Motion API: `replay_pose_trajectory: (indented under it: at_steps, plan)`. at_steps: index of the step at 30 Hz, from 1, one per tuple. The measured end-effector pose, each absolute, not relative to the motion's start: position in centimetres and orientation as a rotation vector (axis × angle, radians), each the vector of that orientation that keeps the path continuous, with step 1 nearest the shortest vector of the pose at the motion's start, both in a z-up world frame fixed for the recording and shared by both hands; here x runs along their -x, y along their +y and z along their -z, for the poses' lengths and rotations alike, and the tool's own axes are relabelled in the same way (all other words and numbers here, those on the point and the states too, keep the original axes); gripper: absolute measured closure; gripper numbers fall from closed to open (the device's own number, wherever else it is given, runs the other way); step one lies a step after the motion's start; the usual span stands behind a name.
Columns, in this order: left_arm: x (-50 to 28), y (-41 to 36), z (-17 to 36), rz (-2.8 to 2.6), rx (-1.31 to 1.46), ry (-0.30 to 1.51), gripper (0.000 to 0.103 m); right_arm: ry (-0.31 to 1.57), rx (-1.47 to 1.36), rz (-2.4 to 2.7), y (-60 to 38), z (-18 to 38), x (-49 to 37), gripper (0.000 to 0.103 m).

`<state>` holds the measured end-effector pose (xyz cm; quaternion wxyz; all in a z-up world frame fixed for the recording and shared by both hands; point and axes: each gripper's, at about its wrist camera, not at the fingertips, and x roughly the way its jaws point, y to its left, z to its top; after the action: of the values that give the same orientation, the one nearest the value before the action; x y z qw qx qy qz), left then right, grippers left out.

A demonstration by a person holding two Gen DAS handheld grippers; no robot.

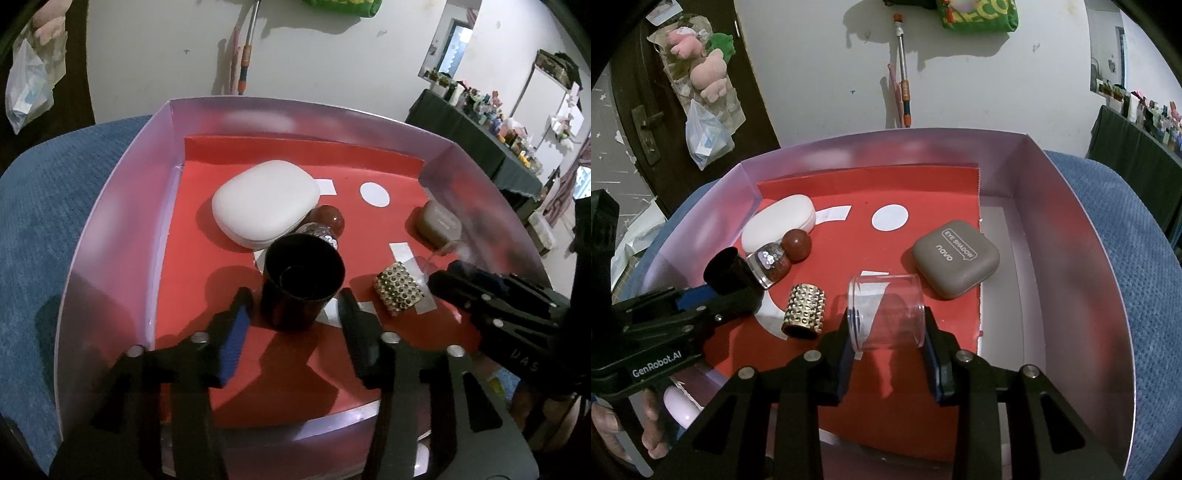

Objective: Organize rigid objects
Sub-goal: 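Lower both held cups onto the red tray floor and open both tools, then withdraw both open tools from the tray toward the remaining toys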

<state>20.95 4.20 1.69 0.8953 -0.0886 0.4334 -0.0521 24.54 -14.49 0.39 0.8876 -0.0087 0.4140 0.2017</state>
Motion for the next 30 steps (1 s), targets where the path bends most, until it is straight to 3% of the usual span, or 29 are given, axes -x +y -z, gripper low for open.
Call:
replay_pose_trajectory:
  at_steps: [4, 12, 14, 30]
  plan:
    - [-20.8, 4.3, -1.8, 0.105, 0.189, 0.888, 0.047, 0.858, 0.012, -0.424, -14.7, -0.5, -24.3, 0.060]
    - [-20.1, 4.0, -2.6, 0.099, 0.169, 0.860, 0.047, 0.833, 0.013, -0.429, -14.8, -1.2, -23.6, 0.047]
    - [-19.8, 4.0, -2.8, 0.103, 0.165, 0.851, 0.038, 0.823, 0.016, -0.430, -14.8, -1.4, -23.4, 0.045]
    - [-17.1, 3.4, -4.6, 0.139, 0.159, 0.803, 0.024, 0.759, -0.023, -0.468, -15.7, -3.3, -20.7, 0.020]
